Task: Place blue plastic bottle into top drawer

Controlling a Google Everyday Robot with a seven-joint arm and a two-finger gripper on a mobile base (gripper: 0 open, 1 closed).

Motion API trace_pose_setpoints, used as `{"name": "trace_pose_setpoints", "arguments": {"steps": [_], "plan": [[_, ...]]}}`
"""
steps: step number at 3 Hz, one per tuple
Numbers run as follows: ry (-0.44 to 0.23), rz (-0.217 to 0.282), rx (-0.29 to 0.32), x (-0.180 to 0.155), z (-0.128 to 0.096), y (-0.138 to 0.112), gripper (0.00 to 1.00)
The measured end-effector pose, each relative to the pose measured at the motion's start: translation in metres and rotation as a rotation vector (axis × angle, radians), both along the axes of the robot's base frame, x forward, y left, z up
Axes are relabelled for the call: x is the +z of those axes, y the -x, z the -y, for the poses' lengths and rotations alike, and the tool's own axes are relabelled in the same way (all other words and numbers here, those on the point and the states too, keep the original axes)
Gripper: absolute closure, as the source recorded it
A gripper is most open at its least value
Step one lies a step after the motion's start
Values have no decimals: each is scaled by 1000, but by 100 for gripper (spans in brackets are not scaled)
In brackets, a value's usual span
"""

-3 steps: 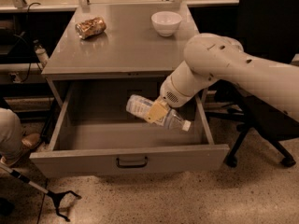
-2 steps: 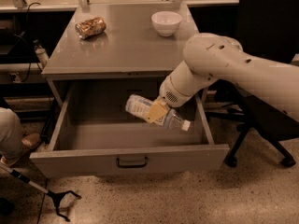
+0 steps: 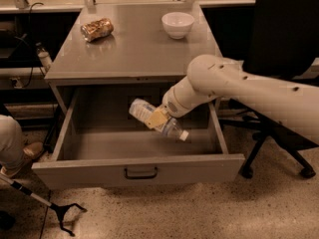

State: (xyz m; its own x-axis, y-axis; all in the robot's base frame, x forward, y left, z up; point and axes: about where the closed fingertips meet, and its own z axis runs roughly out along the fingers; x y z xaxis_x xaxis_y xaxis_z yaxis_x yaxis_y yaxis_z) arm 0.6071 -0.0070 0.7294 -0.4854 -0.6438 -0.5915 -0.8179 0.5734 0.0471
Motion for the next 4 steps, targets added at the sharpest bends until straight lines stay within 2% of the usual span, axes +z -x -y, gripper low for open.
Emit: {"name": "trace_pose_setpoints", "arguments": {"steps": [1,2,3,4], "plan": [[-26,-1,-22,-21,-16,-18,100],[-5,-8,-47,-43,-31,-27,100],[14,-35,-72,-61,-40,-30,87],[26,-65,-76,-72,-48,-31,62]]}}
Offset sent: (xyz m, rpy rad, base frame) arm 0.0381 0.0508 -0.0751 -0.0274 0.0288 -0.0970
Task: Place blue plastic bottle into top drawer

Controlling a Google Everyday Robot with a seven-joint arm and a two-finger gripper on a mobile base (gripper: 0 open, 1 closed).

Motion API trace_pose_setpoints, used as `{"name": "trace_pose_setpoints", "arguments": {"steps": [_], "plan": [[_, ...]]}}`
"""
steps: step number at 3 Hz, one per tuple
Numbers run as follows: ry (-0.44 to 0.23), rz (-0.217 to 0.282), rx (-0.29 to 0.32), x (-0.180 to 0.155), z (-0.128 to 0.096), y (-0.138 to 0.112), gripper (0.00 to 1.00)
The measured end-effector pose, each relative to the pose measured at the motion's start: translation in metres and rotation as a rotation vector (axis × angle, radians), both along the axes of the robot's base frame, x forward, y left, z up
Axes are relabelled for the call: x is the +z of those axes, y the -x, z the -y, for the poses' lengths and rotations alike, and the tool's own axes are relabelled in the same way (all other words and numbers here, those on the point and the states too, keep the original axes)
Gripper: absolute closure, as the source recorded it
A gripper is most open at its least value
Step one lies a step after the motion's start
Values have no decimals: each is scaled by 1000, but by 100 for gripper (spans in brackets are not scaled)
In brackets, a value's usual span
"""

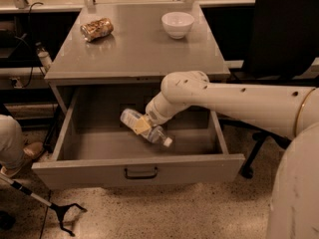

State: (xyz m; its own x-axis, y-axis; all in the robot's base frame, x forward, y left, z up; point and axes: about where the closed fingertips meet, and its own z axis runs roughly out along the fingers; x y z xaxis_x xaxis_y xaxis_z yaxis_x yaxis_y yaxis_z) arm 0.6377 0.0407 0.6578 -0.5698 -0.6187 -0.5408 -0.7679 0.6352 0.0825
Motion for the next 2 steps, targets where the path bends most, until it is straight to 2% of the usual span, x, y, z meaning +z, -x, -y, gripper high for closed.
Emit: {"name": "trace_pose_setpoints", "arguments": {"steps": [2], "plan": [[-9,-57,46,-10,-10,-1,15]]}}
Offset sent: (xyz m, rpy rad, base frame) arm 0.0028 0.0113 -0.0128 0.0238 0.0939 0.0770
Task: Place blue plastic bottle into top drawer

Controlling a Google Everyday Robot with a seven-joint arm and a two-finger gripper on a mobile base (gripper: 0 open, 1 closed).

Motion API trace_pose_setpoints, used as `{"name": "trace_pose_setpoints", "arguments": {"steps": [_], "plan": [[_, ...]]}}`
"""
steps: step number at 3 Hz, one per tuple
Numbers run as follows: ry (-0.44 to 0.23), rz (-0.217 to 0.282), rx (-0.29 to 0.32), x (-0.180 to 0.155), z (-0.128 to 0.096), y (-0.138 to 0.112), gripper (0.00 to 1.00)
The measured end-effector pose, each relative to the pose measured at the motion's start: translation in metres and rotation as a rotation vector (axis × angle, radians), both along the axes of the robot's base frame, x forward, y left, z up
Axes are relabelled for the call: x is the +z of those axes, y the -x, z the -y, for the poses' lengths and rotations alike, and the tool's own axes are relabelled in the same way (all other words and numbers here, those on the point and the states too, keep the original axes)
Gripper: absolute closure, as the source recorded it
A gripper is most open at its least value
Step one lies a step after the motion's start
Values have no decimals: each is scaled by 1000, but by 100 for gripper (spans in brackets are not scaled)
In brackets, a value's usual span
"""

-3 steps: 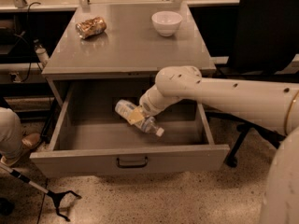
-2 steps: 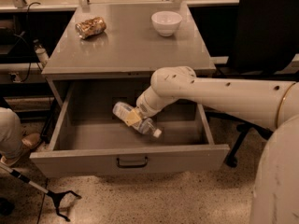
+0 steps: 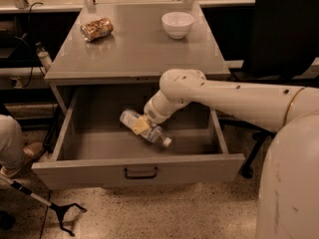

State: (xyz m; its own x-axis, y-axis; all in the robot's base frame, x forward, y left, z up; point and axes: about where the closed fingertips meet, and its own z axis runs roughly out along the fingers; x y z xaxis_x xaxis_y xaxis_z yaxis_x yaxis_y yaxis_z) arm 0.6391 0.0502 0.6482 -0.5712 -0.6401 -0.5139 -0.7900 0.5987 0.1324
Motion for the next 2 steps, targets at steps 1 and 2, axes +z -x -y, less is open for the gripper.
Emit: {"name": "trace_pose_setpoints", "arguments": {"steps": [1,2], "plan": [[-35,-26,4,-3,4,3,0],[-75,-38,-31,-1,18,10,0]]}}
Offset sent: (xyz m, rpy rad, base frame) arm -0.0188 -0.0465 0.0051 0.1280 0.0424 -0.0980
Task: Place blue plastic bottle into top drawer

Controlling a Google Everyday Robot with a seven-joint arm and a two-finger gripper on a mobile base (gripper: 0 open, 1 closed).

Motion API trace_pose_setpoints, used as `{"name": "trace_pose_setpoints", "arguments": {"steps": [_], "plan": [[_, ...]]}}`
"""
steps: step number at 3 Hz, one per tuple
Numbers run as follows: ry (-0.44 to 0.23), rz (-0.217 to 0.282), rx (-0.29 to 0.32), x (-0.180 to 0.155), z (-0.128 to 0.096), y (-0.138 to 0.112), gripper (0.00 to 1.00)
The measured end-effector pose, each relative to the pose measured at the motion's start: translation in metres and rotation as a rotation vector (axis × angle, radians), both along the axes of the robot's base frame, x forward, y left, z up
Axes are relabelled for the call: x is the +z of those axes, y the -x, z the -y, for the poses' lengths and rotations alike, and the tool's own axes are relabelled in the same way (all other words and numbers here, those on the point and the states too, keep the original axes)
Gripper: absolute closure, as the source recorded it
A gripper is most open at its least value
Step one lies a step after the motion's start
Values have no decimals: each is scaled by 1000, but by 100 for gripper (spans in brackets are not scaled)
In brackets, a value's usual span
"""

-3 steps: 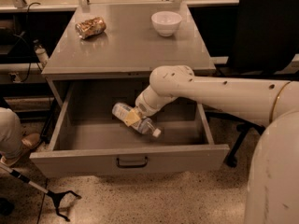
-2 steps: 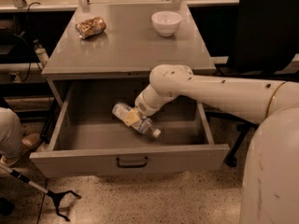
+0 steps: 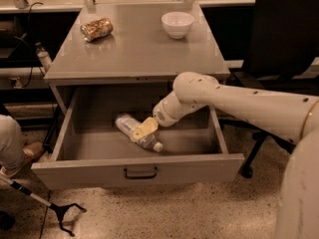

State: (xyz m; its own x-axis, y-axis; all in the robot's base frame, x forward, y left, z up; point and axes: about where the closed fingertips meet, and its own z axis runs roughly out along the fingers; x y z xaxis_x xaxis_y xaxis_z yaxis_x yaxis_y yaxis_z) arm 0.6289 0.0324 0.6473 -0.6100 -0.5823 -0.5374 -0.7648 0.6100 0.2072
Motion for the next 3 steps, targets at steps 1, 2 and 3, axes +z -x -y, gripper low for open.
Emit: {"name": "trace_pose_setpoints", "arguments": {"steps": [1,2,3], "plan": [[-19,3,-83,8,33,12,0],[-20,47,-227,32,93,33,0],[-25,92,-317,52,132,46,0]]}}
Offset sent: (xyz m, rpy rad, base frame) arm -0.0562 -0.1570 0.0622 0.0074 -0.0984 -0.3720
